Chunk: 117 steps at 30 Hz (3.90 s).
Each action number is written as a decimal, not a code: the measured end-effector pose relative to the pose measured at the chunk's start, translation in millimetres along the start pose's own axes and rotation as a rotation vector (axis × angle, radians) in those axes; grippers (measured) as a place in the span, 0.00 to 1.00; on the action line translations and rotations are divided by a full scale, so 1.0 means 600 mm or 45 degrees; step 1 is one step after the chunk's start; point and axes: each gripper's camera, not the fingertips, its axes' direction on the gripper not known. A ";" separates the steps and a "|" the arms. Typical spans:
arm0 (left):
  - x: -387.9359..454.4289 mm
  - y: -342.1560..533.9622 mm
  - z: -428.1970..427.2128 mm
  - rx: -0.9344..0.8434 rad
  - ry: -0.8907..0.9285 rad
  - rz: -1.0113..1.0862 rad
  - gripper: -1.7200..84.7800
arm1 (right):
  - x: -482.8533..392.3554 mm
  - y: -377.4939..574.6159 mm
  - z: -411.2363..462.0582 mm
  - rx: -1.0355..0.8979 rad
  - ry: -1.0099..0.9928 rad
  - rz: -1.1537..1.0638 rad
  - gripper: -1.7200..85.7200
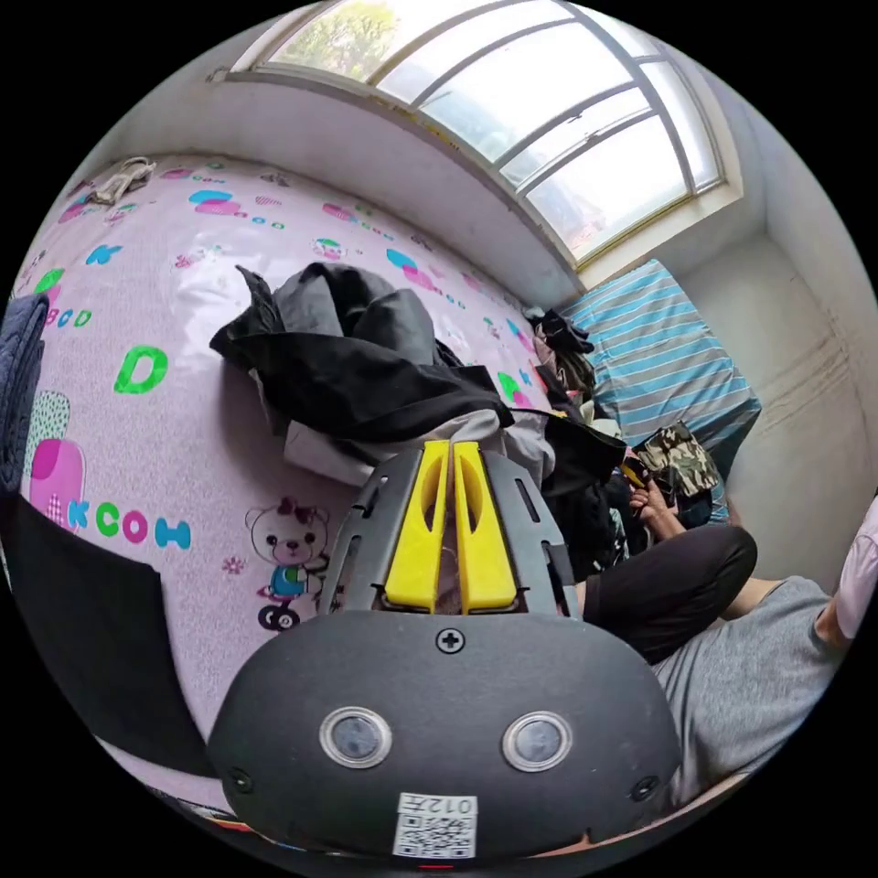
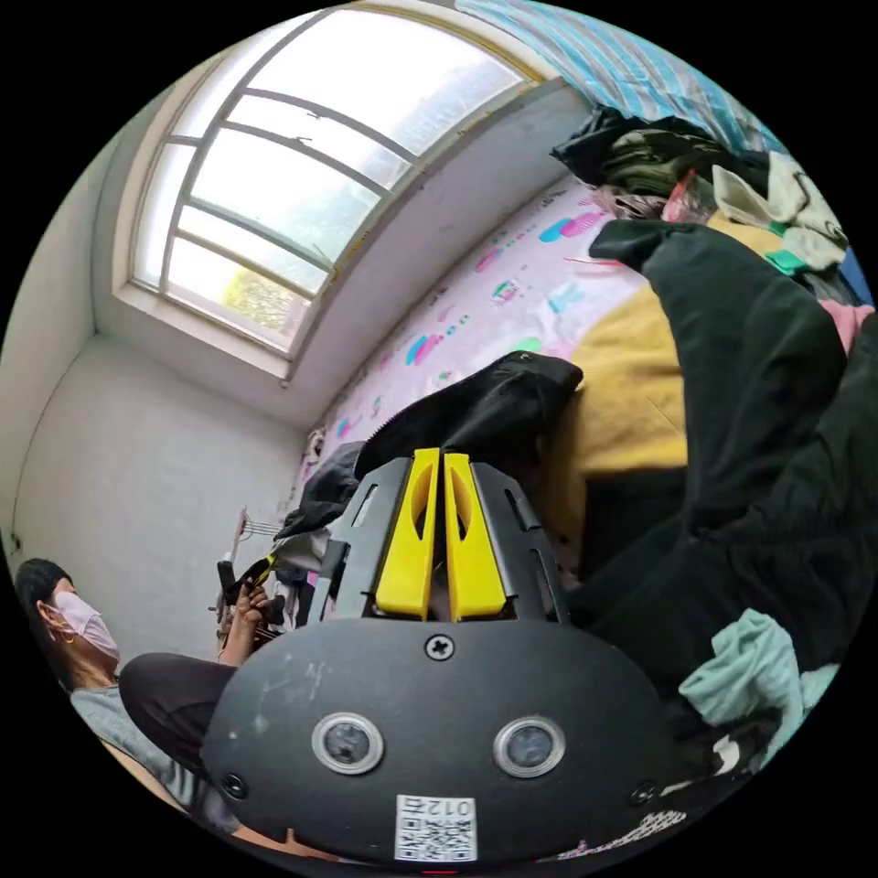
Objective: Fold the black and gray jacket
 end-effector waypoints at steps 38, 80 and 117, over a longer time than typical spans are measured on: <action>-0.335 -0.091 -0.001 0.375 0.189 -0.807 0.07 | -0.199 -0.341 0.417 -1.141 0.112 -1.047 0.02; 0.566 -0.489 0.398 -0.002 0.084 0.872 0.03 | -0.213 -0.556 0.575 -1.184 -0.453 -1.083 0.01; 0.413 0.087 0.694 -0.639 -0.430 0.843 0.07 | -0.384 -0.501 0.536 -0.747 -0.049 -1.242 0.10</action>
